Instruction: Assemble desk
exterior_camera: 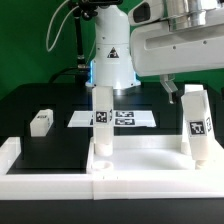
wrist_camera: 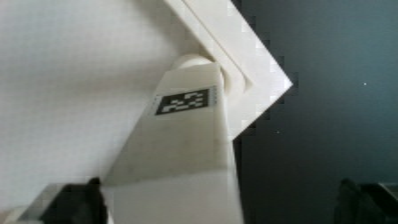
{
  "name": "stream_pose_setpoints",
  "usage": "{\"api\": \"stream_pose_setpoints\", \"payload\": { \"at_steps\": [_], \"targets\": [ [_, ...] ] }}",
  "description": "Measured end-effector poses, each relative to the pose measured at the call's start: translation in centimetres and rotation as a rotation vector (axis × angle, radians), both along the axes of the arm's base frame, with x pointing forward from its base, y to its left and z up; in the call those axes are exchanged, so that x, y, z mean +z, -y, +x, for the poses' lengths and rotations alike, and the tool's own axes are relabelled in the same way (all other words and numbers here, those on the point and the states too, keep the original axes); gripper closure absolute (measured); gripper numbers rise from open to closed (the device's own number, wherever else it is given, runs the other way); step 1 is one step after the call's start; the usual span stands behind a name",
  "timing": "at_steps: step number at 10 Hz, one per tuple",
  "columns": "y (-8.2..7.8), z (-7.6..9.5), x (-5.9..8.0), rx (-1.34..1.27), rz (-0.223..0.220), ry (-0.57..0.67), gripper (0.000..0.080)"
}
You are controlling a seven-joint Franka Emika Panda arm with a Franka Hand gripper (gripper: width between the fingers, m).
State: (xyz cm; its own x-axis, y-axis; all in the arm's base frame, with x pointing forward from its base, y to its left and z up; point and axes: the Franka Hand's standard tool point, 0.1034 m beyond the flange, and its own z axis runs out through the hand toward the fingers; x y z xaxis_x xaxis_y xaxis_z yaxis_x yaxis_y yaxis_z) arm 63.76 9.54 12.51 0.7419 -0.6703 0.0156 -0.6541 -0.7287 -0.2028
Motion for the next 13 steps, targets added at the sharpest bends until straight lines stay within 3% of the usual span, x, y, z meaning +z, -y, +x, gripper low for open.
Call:
{"api": "stream_pose_setpoints", "payload": {
  "at_steps": [1, 3, 4, 5, 7, 10, 13],
  "targets": [
    [-0.2, 0.0, 0.0, -0.02, 0.002, -0.003, 0.0151],
    [0.0, 0.0, 0.0, -0.036, 0.004, -0.005, 0.0396],
    [0.0, 0.0, 0.0, -0.076, 0.012, -0.011, 0.0396],
    [0.0, 0.0, -0.1, -0.17, 0.027, -0.025, 0.0511],
    [0.1, -0.1, -0.1, -0.324, 0.048, -0.049, 0.0511],
    [-0.5, -0.3, -0.2, -0.777, 0.112, -0.119, 0.0511],
    [-3.9, 0.3, -0.4, -1.153, 0.191, -0.106, 0.0509]
  ]
}}
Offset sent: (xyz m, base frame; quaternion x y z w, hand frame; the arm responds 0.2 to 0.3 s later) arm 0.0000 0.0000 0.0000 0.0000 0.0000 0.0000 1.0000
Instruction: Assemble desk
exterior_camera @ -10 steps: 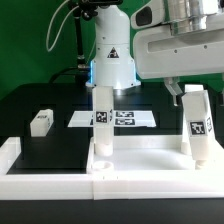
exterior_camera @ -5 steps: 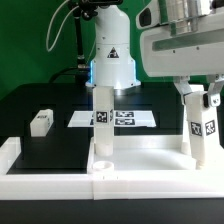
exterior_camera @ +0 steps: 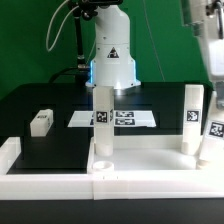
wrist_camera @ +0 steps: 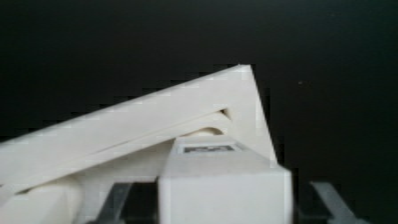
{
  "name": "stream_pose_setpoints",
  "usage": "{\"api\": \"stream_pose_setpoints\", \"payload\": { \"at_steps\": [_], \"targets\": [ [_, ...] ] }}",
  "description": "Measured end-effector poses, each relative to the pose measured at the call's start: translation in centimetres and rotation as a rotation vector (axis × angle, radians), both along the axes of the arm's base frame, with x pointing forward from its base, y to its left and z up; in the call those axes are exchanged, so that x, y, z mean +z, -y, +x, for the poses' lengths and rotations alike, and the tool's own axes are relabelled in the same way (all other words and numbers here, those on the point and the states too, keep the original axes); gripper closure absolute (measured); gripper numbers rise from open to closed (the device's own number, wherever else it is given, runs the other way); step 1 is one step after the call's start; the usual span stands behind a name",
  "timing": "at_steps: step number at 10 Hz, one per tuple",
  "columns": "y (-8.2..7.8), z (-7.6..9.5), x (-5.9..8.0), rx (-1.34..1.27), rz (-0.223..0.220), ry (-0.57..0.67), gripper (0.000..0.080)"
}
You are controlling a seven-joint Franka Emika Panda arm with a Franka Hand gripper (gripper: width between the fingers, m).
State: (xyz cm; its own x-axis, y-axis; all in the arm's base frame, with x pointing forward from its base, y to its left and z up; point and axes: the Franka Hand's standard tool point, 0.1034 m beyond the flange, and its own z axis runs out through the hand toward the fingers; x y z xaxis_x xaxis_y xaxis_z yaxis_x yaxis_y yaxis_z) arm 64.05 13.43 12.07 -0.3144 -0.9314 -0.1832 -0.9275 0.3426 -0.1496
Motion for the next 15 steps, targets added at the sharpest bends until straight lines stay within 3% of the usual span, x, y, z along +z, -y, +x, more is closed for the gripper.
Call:
{"api": "stream_pose_setpoints", "payload": {
  "at_steps": [3, 4, 5, 6, 7, 12, 14, 15],
  "targets": [
    [0.33, 0.16, 0.0, -0.094, 0.009, -0.005, 0.0509],
    [0.27, 0.14, -0.01, -0.075, 0.005, -0.003, 0.0421],
    [0.31, 0.13, -0.02, -0.062, 0.002, -0.003, 0.0239],
    [0.48, -0.17, -0.05, 0.12, -0.034, -0.018, 0.0239],
    [0.27, -0.4, -0.15, 0.213, -0.045, -0.027, 0.0163],
    [0.31, -0.65, -0.29, 0.575, -0.105, 0.0, 0.015],
    [0.63, 0.12, -0.19, 1.015, -0.232, 0.026, 0.015],
    [0.74, -0.13, -0.44, 1.095, -0.248, 0.037, 0.015]
  ]
}}
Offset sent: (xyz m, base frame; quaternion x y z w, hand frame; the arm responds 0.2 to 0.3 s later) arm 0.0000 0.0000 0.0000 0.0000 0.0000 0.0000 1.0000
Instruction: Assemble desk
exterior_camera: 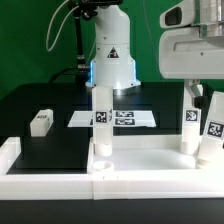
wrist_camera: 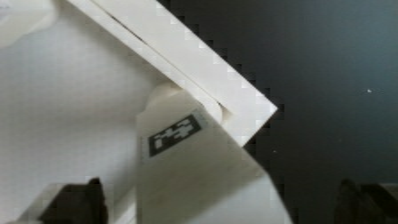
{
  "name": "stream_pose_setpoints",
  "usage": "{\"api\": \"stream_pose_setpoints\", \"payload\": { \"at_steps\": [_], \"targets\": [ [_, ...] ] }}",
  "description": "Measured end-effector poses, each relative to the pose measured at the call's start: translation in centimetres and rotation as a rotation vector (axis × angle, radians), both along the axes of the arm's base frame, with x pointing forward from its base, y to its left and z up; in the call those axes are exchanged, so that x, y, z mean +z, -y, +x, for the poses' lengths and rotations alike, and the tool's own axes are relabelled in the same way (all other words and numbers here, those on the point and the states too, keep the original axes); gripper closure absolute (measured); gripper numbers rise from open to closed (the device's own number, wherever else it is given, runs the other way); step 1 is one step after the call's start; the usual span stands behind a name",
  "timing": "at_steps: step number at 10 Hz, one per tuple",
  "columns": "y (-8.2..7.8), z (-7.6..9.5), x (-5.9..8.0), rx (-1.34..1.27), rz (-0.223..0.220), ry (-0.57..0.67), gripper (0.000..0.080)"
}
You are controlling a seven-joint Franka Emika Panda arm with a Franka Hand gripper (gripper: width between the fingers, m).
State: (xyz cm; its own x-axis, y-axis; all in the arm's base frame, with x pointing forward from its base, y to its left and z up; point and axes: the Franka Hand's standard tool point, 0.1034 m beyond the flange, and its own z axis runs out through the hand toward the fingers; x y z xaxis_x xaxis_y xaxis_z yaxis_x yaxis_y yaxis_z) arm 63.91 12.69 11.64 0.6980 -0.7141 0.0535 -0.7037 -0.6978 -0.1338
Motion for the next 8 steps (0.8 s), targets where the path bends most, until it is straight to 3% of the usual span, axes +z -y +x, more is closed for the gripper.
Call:
{"api": "stream_pose_setpoints", "payload": {
  "at_steps": [2, 3, 4, 5, 8],
  "targets": [
    [0.03, -0.01, -0.07, -0.029, 0.004, -0.003, 0.0172],
    [0.05, -0.01, -0.09, -0.029, 0.004, -0.003, 0.0302],
    [0.05, -0.02, -0.1, -0.031, 0.004, -0.003, 0.0302],
    [0.17, -0.27, -0.27, -0.132, 0.017, -0.02, 0.0492],
    [1.02, -0.11, -0.23, -0.455, 0.059, -0.035, 0.0498]
  ]
}}
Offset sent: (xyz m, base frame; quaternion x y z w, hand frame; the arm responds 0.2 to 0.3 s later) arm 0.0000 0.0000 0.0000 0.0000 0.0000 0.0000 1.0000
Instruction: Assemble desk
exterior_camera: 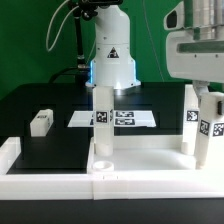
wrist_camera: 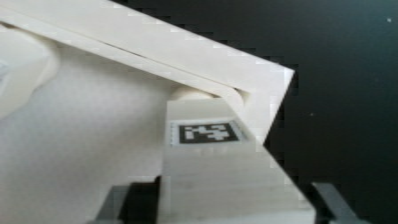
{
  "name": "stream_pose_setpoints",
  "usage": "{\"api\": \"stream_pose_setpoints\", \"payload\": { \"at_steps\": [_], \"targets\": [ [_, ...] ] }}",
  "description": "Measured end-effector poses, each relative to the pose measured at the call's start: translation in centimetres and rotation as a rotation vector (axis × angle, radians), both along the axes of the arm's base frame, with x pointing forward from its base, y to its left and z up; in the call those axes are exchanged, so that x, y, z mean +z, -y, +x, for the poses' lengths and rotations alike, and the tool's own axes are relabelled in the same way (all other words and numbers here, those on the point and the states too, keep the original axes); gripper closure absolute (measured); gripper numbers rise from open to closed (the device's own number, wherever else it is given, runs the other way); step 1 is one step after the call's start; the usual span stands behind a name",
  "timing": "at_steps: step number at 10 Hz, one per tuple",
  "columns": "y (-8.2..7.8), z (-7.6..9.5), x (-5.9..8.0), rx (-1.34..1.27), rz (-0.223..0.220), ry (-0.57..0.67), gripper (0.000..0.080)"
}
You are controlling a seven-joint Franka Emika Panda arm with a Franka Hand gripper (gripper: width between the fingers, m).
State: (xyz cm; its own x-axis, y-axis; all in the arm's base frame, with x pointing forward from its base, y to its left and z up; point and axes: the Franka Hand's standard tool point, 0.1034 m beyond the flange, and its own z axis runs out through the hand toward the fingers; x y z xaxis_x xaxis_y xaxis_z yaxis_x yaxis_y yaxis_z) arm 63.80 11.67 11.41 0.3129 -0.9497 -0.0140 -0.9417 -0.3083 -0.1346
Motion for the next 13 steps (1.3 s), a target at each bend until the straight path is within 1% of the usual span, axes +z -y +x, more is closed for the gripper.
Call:
{"api": "stream_pose_setpoints", "payload": {
  "at_steps": [1, 2, 3, 4, 5, 6, 7, 9, 10, 11, 12, 13],
  "targets": [
    [0.2, 0.0, -0.1, -0.137, 0.023, -0.003, 0.0498],
    [0.2, 0.0, -0.2, -0.303, 0.063, -0.006, 0.0501],
    [0.2, 0.1, -0.2, -0.481, 0.118, -0.005, 0.0503],
    [-0.1, 0.2, -0.3, -0.625, 0.164, -0.001, 0.0503],
    [-0.7, 0.4, -0.2, -0.735, 0.194, 0.008, 0.0503],
    [-0.9, 0.4, -0.3, -0.786, 0.208, 0.022, 0.0503],
    [-0.8, 0.4, -0.3, -0.758, 0.202, 0.023, 0.0503],
    [-0.9, 0.7, 0.0, -0.543, 0.165, 0.052, 0.0247],
    [-1.0, 0.9, -0.1, -0.398, 0.131, 0.069, 0.018],
    [-1.3, 0.7, -0.2, -0.181, 0.078, 0.076, 0.018],
    [-1.8, 0.4, -0.3, -0.076, 0.051, 0.073, 0.0156],
    [-1.5, 0.5, -0.3, -0.03, 0.042, 0.078, 0.0156]
  ]
}}
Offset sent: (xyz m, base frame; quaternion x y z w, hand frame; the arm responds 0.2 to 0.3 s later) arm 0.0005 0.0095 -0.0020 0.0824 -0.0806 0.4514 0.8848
